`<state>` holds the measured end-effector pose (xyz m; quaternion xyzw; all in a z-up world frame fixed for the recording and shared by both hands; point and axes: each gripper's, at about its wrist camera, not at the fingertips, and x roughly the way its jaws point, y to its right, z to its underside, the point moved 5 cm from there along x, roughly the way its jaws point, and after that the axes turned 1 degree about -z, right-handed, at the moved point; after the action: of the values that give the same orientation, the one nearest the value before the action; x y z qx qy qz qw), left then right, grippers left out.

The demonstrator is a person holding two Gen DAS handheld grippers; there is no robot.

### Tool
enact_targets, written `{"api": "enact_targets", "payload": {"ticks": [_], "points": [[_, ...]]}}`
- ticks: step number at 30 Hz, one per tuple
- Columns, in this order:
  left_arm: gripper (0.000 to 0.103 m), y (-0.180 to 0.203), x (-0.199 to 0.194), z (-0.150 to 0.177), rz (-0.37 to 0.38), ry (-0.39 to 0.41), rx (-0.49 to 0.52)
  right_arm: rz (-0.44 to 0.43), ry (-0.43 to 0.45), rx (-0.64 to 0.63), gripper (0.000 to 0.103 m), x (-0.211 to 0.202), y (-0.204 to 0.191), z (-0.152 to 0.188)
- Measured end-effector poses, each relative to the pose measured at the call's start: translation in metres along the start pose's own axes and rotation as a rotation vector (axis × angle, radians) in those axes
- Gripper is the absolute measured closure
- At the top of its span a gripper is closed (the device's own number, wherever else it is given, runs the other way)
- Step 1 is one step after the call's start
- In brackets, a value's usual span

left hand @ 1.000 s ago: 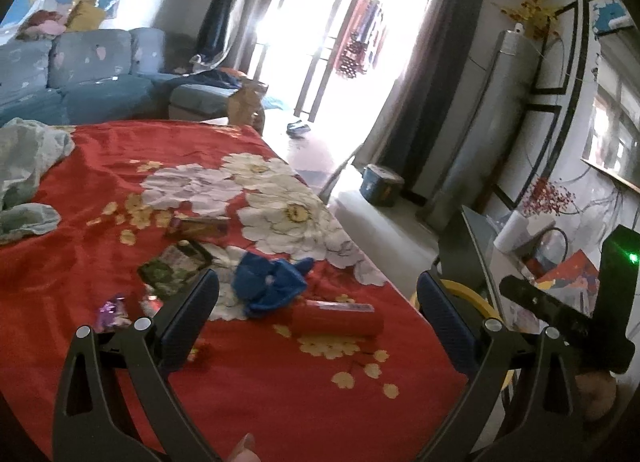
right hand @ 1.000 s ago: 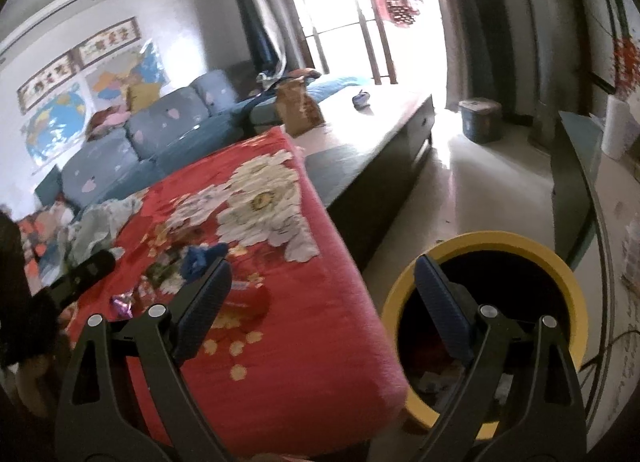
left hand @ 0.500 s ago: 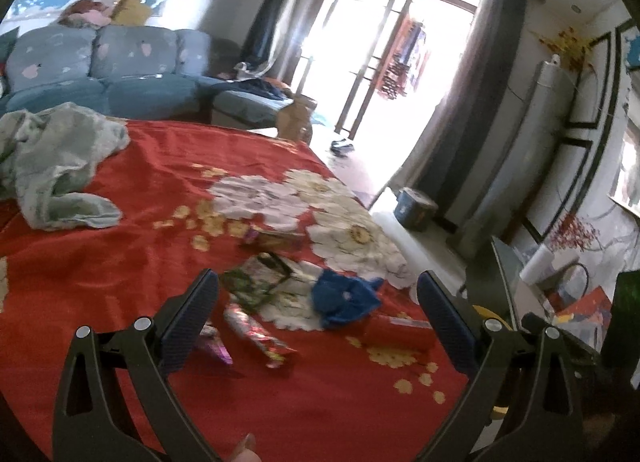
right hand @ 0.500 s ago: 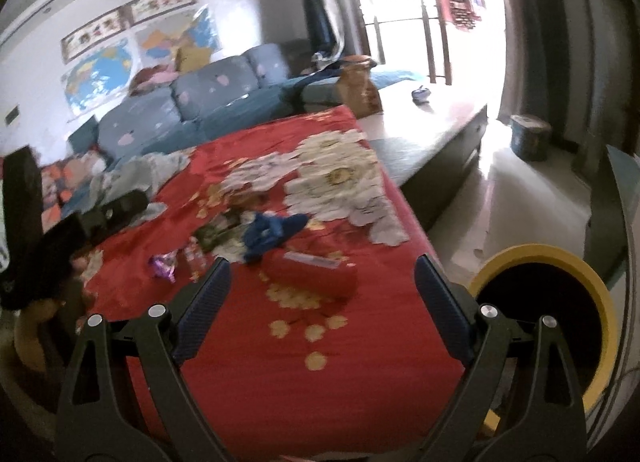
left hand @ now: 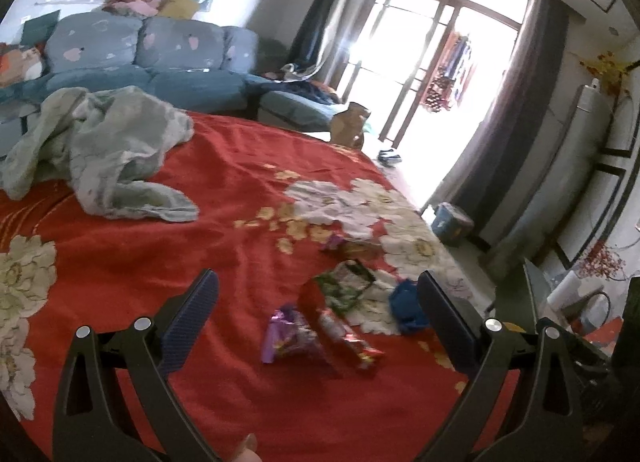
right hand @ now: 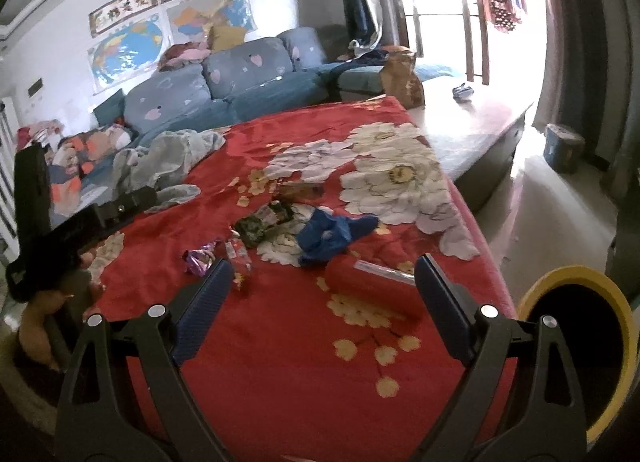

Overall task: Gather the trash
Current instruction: 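Grasp the blue cloth with the right gripper while the left gripper grasps a purple wrapper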

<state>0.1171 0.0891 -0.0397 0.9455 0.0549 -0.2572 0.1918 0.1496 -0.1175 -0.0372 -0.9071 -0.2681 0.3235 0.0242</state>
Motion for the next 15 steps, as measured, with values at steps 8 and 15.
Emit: {"api": "enact_targets", "payload": {"ticks": [8, 15], "points": [[0.007, -0.032, 0.003, 0.002, -0.040, -0.020, -0.037, -0.014, -0.040, -0.036, 0.019, 0.030, -0.016, -0.005], [0.009, -0.040, 0.020, 0.017, 0.007, -0.104, -0.069, 0.011, -0.076, -0.040, 0.019, 0.062, -0.012, -0.014]]}}
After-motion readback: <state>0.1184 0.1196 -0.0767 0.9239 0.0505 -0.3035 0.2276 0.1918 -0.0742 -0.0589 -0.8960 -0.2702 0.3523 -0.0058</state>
